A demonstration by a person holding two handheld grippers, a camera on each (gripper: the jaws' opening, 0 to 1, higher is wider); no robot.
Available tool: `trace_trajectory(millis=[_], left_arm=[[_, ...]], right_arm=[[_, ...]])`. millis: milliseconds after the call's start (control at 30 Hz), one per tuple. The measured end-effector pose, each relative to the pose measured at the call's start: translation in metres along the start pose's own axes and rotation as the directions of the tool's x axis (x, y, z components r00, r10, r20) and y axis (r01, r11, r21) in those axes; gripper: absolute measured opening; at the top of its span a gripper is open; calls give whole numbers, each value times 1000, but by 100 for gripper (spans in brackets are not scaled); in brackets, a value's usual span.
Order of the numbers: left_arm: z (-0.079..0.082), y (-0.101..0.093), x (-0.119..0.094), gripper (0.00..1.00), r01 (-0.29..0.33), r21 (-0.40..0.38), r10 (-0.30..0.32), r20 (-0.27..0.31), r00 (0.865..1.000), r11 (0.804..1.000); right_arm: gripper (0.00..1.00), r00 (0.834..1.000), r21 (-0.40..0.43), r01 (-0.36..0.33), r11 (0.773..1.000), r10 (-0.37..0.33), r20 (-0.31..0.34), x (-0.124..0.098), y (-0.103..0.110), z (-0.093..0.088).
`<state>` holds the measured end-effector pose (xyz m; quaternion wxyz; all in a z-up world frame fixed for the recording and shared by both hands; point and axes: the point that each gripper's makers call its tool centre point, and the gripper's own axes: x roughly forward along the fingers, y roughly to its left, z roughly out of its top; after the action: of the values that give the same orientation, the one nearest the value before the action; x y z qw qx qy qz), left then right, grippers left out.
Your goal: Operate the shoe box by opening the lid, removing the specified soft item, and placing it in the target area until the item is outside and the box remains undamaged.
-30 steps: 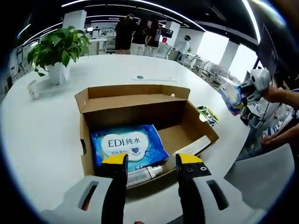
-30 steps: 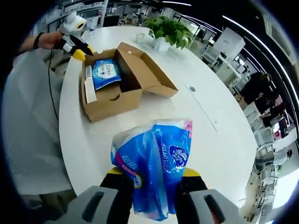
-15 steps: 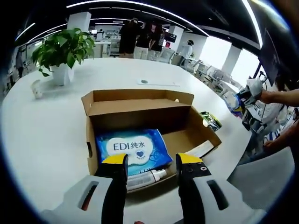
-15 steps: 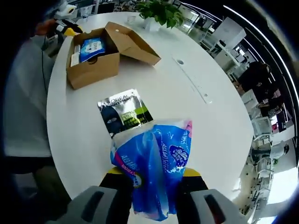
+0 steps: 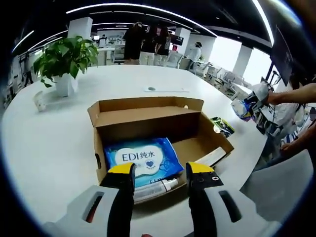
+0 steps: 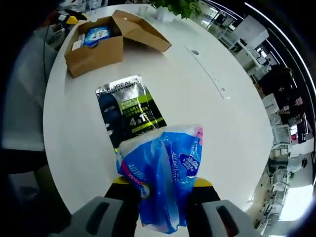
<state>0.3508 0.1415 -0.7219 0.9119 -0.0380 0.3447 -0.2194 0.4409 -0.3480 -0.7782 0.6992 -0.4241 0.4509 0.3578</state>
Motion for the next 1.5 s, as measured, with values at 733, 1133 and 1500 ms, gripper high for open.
trace_trajectory(millis=[733, 1133, 1500], left_arm=[[1, 4, -14, 42, -47, 16, 47, -7, 999, 999], [1, 1, -14, 42, -49, 22, 49, -10, 999, 999], [-2, 0, -17, 42, -46, 22, 46, -12, 999, 999]], right_arm=[[35, 996, -89, -76, 993, 71, -52, 44, 11, -19], [37, 995, -114, -89, 990, 83, -59, 51, 11, -18], [43, 993, -142, -102, 985, 93, -72, 54, 15, -19]])
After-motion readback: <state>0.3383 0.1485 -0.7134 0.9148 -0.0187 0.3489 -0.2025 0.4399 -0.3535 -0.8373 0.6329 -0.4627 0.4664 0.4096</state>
